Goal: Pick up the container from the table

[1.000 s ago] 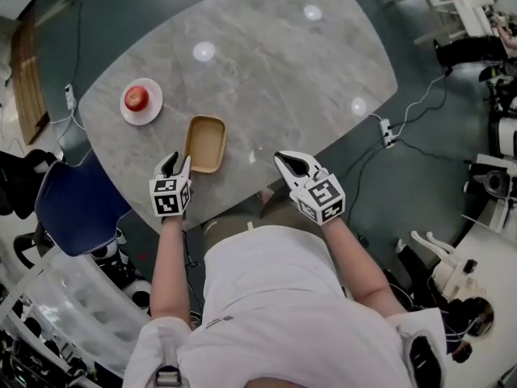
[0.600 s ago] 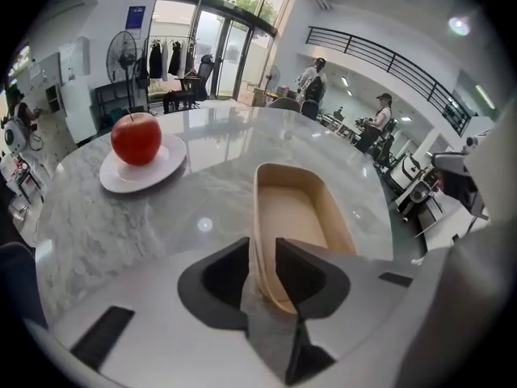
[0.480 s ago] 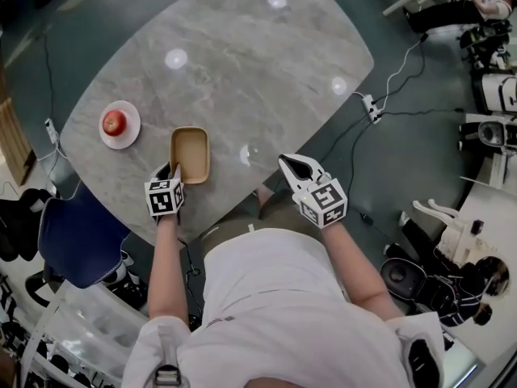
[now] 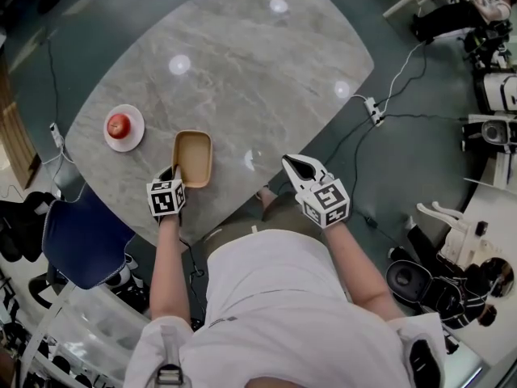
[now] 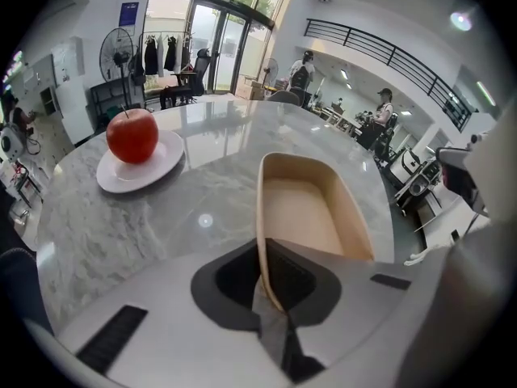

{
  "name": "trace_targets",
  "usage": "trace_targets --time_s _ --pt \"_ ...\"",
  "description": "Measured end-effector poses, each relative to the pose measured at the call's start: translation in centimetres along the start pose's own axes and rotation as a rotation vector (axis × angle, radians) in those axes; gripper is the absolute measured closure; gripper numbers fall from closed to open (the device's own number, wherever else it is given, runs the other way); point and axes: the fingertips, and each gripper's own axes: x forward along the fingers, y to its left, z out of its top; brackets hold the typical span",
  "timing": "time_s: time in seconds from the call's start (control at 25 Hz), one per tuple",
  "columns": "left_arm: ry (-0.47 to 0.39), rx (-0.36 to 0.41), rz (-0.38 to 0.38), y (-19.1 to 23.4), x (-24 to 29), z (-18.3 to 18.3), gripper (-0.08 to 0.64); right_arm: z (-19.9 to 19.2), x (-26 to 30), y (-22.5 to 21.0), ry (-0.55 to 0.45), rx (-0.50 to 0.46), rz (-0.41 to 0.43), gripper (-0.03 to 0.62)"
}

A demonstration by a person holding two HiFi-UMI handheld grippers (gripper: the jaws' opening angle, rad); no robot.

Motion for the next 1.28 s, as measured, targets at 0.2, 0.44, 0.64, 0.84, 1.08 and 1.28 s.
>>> trace_targets --time_s 0.2,0.44,0.64,0.84,1.08,1.28 --pt "-0.034 -0.008 0.005 0.3 -1.3 1.0 0.548 1.0 0.5 0.3 -0.018 -0.019 0.018 0.583" --pt "-0.08 0.014 0.017 -0.4 -3.5 3.4 0.548 2.7 0.6 0.7 -0.05 -0.049 0.047 0.583" --pt "-0.133 0.018 0.034 -1.5 -5.8 5.6 0.548 4.2 0.7 1.2 -0.079 -0.064 0.086 0.583" --pt "-0.199 0.024 0.047 -2.2 -8.8 7.3 0.548 6.3 1.2 2.6 -0.119 -0.053 0.146 0.583" --pt "-0.296 0.008 0.077 -2.7 -12.9 9.5 0.548 8.7 1.8 4.3 -0.152 -0.086 0.209 0.583" --pt "-0.389 -0.008 0.112 -3.2 -16.5 11.5 0.548 11.0 2.1 5.5 -0.178 -0.12 0.265 0.583"
